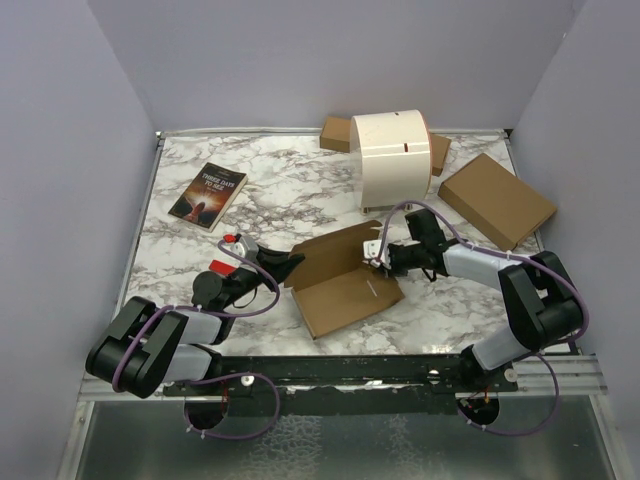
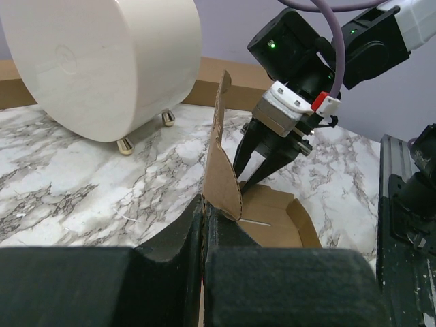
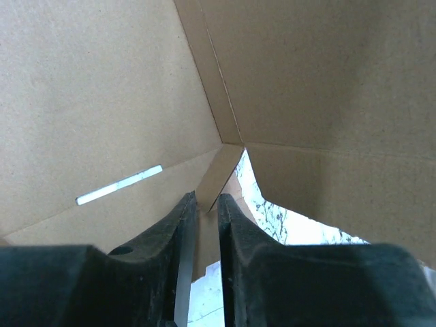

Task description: Fold the paper box

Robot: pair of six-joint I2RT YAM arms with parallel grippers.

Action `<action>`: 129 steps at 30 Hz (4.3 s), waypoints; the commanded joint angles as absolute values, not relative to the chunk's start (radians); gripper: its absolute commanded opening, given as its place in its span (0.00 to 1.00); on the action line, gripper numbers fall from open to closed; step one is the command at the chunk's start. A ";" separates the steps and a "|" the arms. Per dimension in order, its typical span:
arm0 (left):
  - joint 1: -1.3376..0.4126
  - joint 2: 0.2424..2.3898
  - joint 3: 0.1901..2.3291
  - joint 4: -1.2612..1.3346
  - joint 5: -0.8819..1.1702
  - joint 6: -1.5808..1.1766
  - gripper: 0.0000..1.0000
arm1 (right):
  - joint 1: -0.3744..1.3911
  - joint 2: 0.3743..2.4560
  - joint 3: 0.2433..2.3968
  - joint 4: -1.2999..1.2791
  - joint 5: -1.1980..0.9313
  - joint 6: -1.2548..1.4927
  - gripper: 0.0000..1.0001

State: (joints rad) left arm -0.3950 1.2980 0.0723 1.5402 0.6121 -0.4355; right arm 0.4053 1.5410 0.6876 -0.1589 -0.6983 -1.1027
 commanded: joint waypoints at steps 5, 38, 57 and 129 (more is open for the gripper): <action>-0.403 1.298 0.087 1.779 0.600 -0.437 0.00 | 0.425 1.543 0.738 -0.227 -0.782 -1.082 0.16; -0.410 1.293 0.069 1.781 0.592 -0.397 0.00 | 0.304 1.369 0.802 -0.553 -0.954 -1.249 0.58; -0.410 1.290 0.071 1.780 0.604 -0.390 0.00 | 0.301 1.275 0.591 -0.615 -0.748 -1.545 0.79; -0.411 1.260 0.052 1.780 0.581 -0.379 0.00 | 0.170 1.644 0.908 -0.575 -0.889 -0.558 0.48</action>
